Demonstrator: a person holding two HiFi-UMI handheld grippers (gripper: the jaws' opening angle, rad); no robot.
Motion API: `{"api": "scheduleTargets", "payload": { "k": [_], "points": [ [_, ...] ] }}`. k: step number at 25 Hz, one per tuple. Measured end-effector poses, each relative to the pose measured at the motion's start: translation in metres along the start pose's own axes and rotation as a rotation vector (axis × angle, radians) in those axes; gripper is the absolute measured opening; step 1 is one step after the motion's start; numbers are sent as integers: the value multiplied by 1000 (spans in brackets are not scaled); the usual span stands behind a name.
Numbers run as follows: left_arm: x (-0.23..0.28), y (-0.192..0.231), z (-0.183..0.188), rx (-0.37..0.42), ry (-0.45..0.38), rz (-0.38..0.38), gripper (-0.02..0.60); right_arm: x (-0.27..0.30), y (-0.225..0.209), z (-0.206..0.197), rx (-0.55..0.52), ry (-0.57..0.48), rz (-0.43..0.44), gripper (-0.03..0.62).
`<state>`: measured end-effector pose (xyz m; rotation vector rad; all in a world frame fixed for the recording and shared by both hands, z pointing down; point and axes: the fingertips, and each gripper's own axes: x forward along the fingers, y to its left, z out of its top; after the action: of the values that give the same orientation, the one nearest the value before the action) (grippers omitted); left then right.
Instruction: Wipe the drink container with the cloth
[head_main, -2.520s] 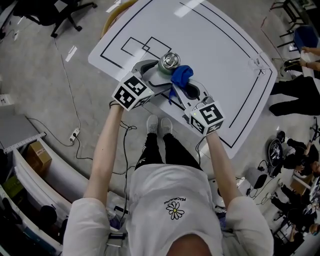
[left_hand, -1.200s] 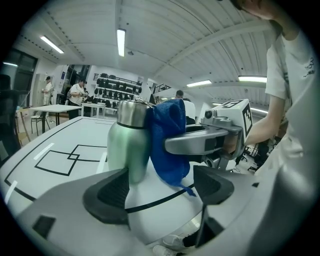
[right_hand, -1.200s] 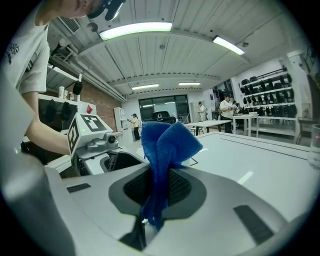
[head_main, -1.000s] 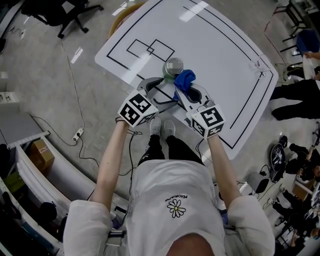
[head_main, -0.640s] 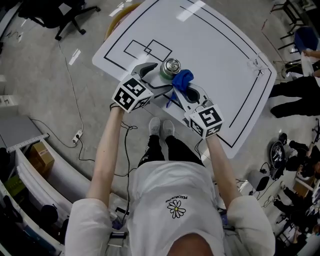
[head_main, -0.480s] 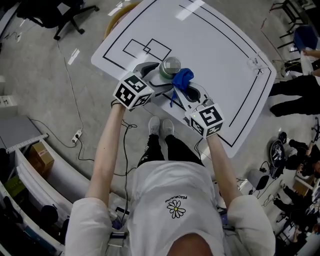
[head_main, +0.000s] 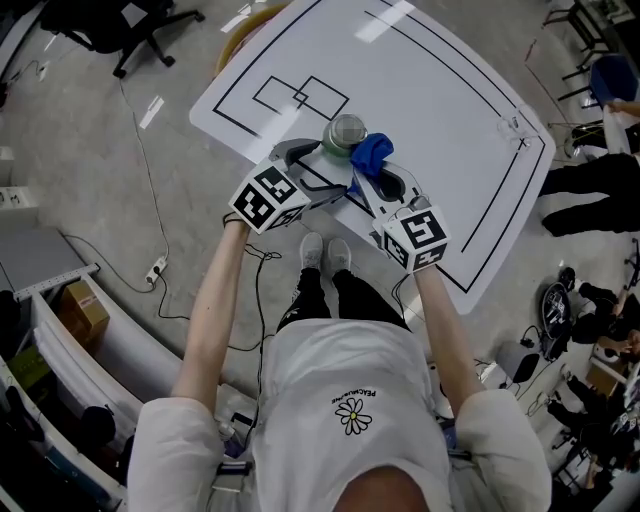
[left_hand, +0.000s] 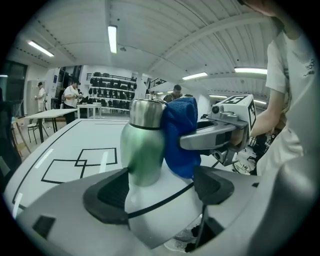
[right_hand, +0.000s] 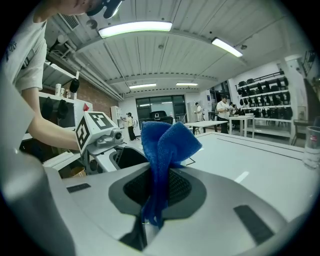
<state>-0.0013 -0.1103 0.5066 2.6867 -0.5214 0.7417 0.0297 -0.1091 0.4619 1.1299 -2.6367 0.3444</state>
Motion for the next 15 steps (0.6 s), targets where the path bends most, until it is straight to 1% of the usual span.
{"api": "scheduleTargets", "payload": {
  "k": [4, 6, 8, 11, 15],
  "points": [
    [-3, -16, -4, 0, 4, -20, 391, 2, 15, 0, -9, 1, 36, 43],
    [-1, -27, -4, 8, 3, -45, 390, 3, 17, -1, -8, 2, 40, 43],
    [0, -32, -4, 18, 0, -54, 390, 5, 18, 0, -10, 3, 39, 43],
    [-7, -24, -2, 9, -20, -30, 390, 5, 18, -1, -9, 4, 40, 43],
    [-16, 7, 5, -5, -43, 35, 391, 3, 17, -1, -9, 4, 37, 43]
  ]
}}
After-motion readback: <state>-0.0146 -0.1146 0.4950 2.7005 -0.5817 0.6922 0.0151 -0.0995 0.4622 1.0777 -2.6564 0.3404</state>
